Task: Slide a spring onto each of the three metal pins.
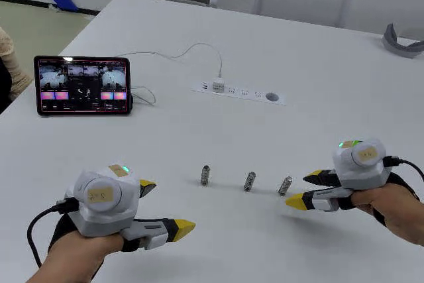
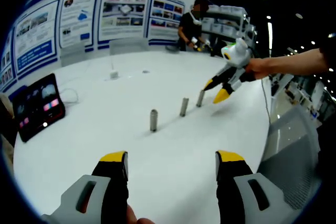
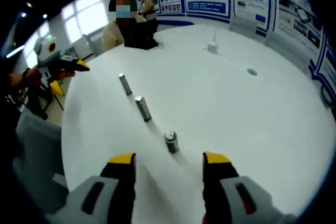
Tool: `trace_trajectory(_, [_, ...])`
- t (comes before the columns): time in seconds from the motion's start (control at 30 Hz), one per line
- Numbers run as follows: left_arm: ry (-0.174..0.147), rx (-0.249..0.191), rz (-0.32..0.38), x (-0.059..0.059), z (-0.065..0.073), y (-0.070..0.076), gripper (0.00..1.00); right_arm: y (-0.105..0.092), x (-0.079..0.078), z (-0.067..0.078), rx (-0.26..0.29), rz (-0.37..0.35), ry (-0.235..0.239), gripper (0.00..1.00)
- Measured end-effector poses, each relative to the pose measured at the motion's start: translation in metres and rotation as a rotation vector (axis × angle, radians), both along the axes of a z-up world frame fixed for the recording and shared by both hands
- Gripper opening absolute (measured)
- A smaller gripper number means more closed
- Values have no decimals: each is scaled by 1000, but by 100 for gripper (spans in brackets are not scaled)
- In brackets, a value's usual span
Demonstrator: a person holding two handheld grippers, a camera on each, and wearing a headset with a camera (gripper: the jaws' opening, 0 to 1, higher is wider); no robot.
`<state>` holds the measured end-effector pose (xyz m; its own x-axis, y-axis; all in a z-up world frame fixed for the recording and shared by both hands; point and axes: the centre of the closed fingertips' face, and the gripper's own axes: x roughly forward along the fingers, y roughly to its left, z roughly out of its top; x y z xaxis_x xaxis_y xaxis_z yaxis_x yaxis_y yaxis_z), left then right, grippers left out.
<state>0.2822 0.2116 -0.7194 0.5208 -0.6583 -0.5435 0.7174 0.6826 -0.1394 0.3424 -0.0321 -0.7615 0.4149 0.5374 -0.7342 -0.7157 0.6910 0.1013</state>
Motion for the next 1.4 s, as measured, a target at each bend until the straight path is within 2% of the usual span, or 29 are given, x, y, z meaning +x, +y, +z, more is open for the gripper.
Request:
trace_trajectory(0.33, [-5,-3,-4,4,2,-1,70,1,-12,6,88,-85,-18,60])
trace_trajectory(0.8, [-6,-14,14,10,7,4,71,7,-36,11,159,-144,-42,67])
trace_trajectory(0.97, [-12,-26,23,13,10,5,72,13,-42,17,186,-164,-59,69])
trace_trajectory(1.1, [-11,-32,21,14,10,5,73,18,-46,23,230,-181,-79,73])
trace_trajectory(1.4, [-14,-48,19,18,14,2,75,14,-61,26,244,-217,-90,77])
